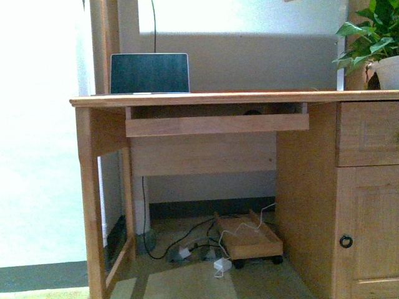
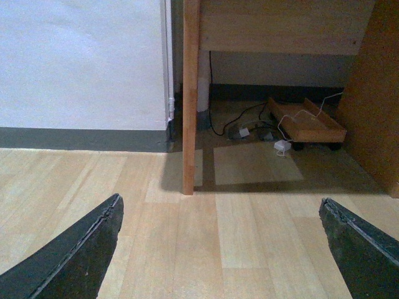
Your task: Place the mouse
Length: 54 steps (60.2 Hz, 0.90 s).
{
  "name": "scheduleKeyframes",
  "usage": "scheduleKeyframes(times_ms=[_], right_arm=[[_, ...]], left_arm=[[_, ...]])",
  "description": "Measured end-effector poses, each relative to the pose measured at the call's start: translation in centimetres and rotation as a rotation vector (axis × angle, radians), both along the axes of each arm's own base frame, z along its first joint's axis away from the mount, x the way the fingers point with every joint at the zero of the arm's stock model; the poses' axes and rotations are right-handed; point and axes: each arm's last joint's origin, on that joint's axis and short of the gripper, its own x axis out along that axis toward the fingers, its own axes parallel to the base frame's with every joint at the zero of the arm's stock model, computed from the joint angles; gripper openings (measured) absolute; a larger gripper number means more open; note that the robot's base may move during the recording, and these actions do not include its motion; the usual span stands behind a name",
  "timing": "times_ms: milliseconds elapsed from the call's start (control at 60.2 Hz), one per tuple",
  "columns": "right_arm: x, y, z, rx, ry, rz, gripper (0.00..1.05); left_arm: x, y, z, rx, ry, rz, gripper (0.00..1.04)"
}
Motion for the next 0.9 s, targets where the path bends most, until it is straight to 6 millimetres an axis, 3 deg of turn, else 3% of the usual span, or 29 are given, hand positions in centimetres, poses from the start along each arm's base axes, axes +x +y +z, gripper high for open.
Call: scheduleKeyframes(times_ms=[897], right_arm=[[0.0,0.0,0.0,0.0,0.0,0.0,0.97]], left_arm=[[0.0,0.0,0.0,0.0,0.0,0.0,0.97]])
